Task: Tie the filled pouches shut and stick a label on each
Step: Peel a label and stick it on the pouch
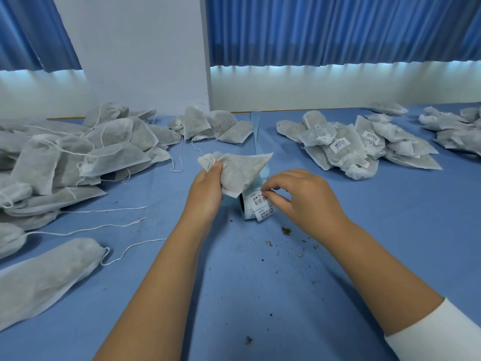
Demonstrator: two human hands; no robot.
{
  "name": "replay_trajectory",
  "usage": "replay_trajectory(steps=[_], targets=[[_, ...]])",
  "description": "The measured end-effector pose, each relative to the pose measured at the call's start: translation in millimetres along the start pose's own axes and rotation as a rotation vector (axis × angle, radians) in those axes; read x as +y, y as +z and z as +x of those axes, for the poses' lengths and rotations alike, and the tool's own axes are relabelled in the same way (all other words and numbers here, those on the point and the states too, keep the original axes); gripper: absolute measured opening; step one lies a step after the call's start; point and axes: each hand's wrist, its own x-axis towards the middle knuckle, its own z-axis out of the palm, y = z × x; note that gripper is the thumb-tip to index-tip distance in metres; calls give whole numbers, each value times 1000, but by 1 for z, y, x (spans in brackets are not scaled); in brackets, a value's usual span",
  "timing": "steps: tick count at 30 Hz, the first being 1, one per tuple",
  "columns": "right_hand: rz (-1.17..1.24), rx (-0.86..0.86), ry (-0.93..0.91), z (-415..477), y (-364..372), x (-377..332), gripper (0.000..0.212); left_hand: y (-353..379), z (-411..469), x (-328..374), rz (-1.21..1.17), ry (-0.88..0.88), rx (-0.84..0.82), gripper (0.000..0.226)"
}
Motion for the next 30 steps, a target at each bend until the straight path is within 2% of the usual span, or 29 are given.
replay_trajectory(steps=[2, 4, 7, 10, 14, 17, 20, 24, 27, 30], targets=[[32, -15, 10, 0, 0, 0, 4, 0, 0, 0, -11, -4, 7, 30], [161, -72, 50, -1, -1, 0, 2, 1, 1, 0, -17, -2, 4, 28], [385, -119, 136, -1, -3, -3, 13, 1, 0, 0, -24, 1, -12, 28], [578, -52, 186, 1, -8, -6, 24, 1, -1, 1, -44, 7, -21, 26], [918, 29, 319, 7, -21, -4, 28, 0, -4, 2, -91, -2, -49, 24], [1153, 115, 452, 11, -26, 2, 24, -3, -9, 7, -103, 61, -55, 21], [1217, 177, 525, 12, -26, 5, 21, -7, -13, 15, -145, 155, -26, 13], [1278, 163, 513, 12, -25, 3, 19, -14, -20, 24, -165, 226, -35, 10], [1337, 82, 471, 12, -25, 2, 13, -16, -26, 28, -181, 192, -114, 10], [1404, -80, 473, 12, -27, 1, 7, -14, -32, 33, -220, 155, -161, 12]])
